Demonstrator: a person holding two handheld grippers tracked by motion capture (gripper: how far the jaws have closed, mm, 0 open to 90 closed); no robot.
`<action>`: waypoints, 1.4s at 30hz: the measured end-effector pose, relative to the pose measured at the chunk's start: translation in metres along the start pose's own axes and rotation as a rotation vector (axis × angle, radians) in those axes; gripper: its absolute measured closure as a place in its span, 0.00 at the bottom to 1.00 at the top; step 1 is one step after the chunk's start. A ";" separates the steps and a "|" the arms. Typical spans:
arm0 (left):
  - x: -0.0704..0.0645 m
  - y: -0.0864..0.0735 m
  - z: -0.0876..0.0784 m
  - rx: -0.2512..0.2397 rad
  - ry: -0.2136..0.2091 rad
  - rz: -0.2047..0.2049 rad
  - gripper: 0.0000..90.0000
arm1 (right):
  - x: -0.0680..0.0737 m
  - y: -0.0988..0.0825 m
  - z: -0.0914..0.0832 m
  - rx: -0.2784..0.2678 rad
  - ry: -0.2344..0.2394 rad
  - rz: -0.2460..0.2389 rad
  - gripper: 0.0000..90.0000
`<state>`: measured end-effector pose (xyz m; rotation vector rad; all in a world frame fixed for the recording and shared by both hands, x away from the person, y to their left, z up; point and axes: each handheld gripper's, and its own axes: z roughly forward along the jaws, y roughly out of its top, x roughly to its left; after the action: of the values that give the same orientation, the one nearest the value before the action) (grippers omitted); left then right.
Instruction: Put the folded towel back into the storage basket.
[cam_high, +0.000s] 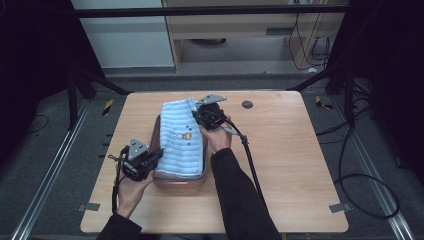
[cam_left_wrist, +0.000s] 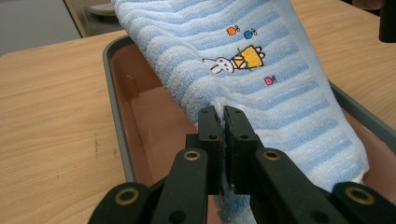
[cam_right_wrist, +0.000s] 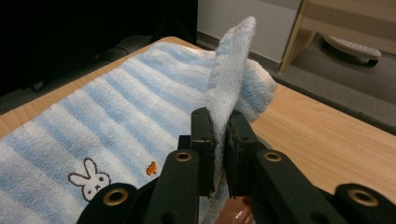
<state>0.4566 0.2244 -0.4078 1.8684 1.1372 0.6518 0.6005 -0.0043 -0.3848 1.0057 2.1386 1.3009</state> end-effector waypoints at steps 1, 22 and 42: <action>0.000 -0.001 0.001 0.004 -0.001 0.002 0.96 | 0.000 -0.003 0.001 0.006 0.001 0.001 0.93; 0.001 -0.018 0.009 0.057 0.008 0.004 0.95 | 0.001 -0.022 0.011 0.067 0.005 0.001 0.92; 0.006 -0.017 0.008 0.042 0.013 -0.011 0.84 | -0.001 -0.030 0.010 0.096 -0.017 0.000 0.78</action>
<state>0.4578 0.2304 -0.4263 1.8945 1.1771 0.6389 0.5975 -0.0084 -0.4162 1.0506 2.2064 1.1957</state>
